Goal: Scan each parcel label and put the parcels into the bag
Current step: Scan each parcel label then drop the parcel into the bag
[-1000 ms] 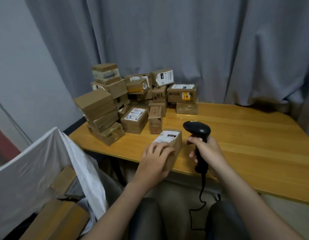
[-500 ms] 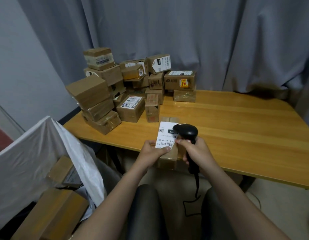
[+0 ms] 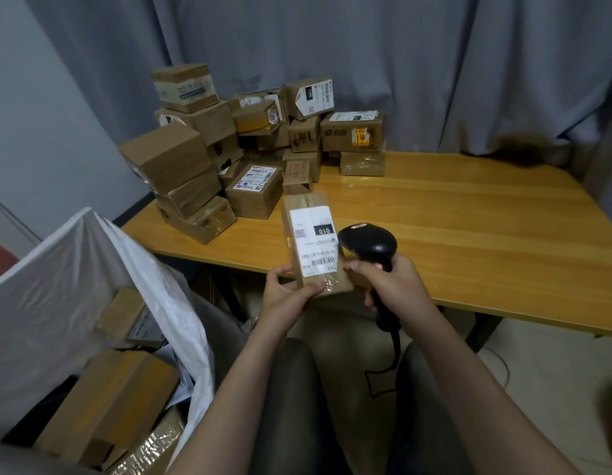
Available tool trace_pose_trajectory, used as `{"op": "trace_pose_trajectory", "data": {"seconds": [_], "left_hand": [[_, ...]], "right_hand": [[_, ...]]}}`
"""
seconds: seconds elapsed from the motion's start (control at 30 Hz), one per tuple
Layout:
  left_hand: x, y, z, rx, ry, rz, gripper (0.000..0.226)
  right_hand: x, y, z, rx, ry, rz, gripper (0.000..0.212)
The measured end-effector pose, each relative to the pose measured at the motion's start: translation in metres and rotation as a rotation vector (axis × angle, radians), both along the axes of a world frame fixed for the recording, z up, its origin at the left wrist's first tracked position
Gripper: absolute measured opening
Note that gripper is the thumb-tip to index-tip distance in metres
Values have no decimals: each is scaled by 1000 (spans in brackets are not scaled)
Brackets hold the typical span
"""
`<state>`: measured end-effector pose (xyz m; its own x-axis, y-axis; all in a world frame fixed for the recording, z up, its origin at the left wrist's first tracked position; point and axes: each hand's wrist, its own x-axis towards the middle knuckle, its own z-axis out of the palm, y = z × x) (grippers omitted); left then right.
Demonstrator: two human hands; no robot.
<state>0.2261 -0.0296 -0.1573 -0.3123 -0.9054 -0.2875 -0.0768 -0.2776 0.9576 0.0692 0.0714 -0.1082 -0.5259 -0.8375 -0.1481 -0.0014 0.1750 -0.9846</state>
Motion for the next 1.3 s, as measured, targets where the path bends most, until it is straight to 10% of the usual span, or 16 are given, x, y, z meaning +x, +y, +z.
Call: {"op": "trace_pose_trajectory", "data": {"seconds": [0.33,1.3], "left_hand": [[7,25,41,-272,22,61,84],[32,41,42,-101,118,120,81]], "right_hand": [[22,16,29,-153,12,154,7],[44,33,24,-144,166,15,18]]}}
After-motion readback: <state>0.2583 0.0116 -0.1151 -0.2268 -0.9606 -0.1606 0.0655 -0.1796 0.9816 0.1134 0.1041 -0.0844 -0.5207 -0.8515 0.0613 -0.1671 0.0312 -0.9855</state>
